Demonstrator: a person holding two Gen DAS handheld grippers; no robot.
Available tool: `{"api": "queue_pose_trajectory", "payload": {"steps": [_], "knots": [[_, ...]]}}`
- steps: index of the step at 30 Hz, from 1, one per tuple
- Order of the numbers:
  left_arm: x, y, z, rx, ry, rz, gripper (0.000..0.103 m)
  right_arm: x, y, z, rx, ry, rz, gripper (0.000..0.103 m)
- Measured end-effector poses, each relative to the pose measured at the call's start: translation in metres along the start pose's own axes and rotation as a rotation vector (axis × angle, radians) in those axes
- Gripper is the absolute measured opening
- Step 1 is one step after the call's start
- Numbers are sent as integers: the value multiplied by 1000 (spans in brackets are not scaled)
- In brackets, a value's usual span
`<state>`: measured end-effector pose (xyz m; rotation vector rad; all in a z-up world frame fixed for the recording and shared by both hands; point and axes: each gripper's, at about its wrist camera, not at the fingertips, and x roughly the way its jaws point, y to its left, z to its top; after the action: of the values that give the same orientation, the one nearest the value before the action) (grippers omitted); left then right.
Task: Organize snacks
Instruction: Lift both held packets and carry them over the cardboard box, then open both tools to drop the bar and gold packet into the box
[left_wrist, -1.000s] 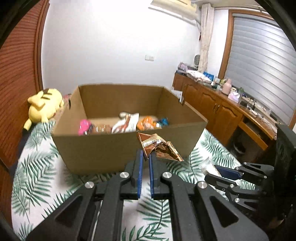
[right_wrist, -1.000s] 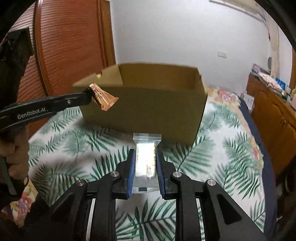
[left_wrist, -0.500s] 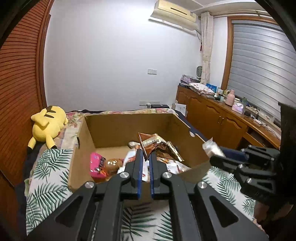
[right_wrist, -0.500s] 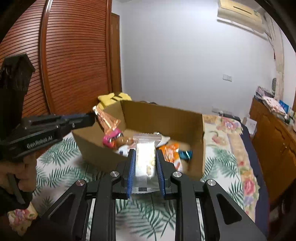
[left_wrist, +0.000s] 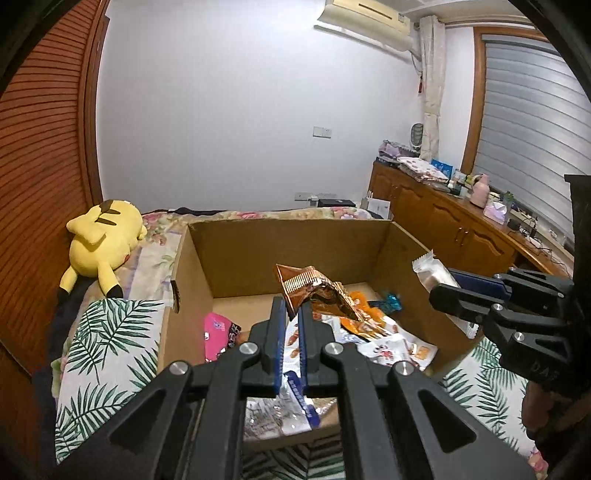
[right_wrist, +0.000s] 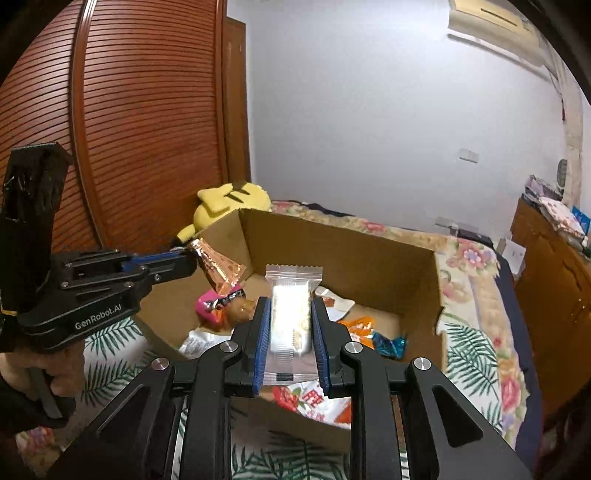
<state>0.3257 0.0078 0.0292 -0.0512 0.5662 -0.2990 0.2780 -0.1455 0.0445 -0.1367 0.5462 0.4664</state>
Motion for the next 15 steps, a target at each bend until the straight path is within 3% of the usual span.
{"api": "queue_pose_trajectory", "payload": {"steps": [15], "knots": [[30, 4, -6, -10, 59, 2, 7, 50, -3, -5, 33, 91, 15, 20]]}}
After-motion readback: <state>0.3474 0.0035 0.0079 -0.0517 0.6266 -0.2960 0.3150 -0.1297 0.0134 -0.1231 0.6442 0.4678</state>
